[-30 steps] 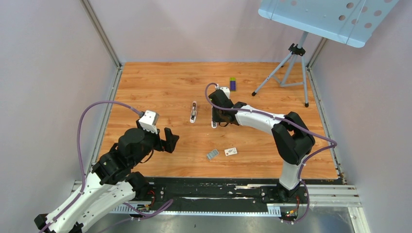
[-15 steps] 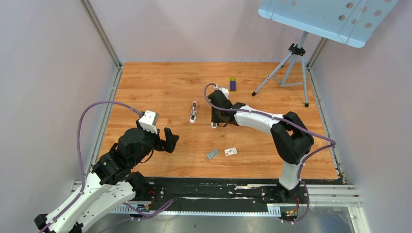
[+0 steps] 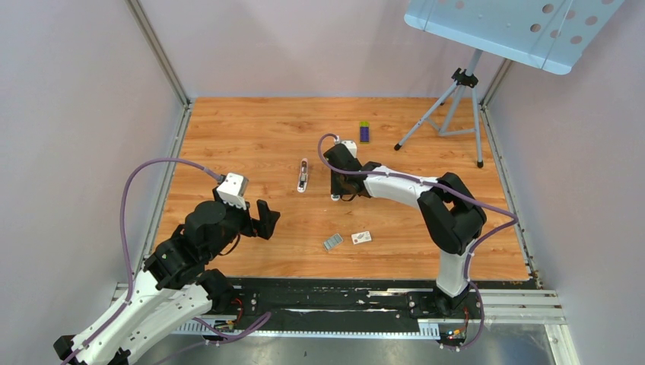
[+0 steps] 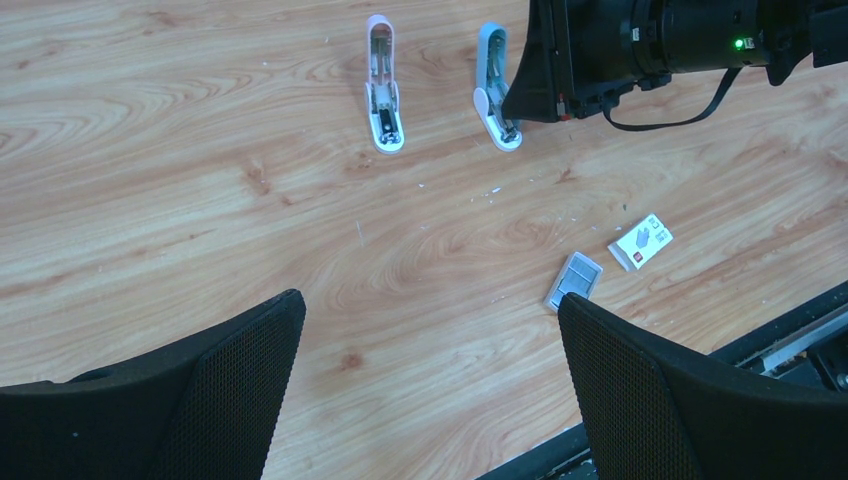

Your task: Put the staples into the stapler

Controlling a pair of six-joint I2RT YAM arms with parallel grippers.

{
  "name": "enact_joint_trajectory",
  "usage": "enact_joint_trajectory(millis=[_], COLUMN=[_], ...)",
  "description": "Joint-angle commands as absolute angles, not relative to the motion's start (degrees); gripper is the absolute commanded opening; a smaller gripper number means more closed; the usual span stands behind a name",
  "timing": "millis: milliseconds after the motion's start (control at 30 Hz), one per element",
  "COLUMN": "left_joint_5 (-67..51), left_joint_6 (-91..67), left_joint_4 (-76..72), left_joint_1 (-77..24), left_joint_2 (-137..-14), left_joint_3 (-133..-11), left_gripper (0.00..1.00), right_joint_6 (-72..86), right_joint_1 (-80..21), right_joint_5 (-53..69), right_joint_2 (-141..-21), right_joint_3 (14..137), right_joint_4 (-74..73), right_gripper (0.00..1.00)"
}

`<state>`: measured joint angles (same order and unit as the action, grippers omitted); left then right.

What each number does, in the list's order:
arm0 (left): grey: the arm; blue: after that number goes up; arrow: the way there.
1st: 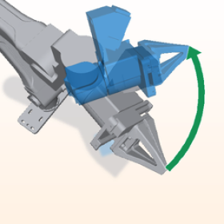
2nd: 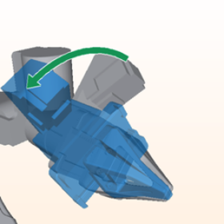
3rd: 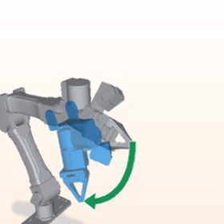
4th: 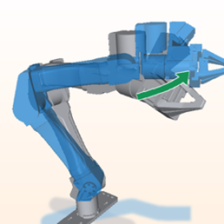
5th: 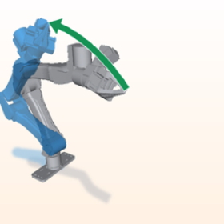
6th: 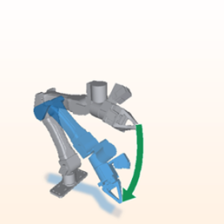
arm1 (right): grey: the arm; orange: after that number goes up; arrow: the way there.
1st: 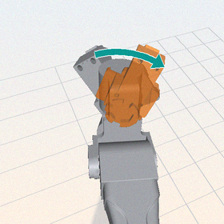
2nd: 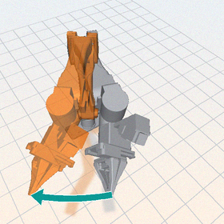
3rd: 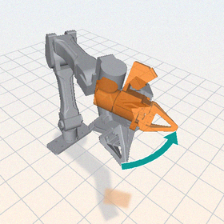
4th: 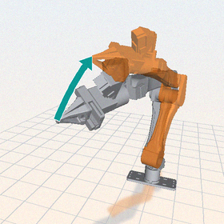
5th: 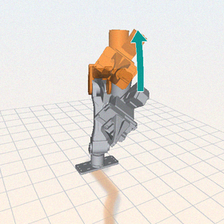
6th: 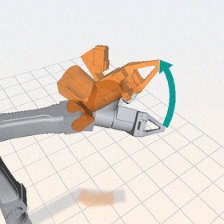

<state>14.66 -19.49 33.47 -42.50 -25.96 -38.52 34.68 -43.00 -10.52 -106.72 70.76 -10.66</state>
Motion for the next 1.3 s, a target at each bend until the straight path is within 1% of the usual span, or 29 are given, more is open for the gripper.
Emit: enact_joint_trajectory(millis=[0, 1267], left_joint_5=[15.2, 15.4], left_joint_6=[-19.1, -19.1], left_joint_4=[32.9, 33.0], left_joint_1=[-42.2, -42.2], left_joint_2=[-25.1, -24.8], left_joint_3=[-38.0, -38.0], left_gripper=[1.0, 1.0], right_joint_6=[34.4, 31.9], right_joint_1=[-43.6, -43.6], right_joint_5=[-11.4, -13.3], right_joint_2=[-107.9, -109.8], right_joint_3=[72.6, 74.6], right_joint_4=[-11.6, -13.5], right_gripper=[0.2, 0.2])
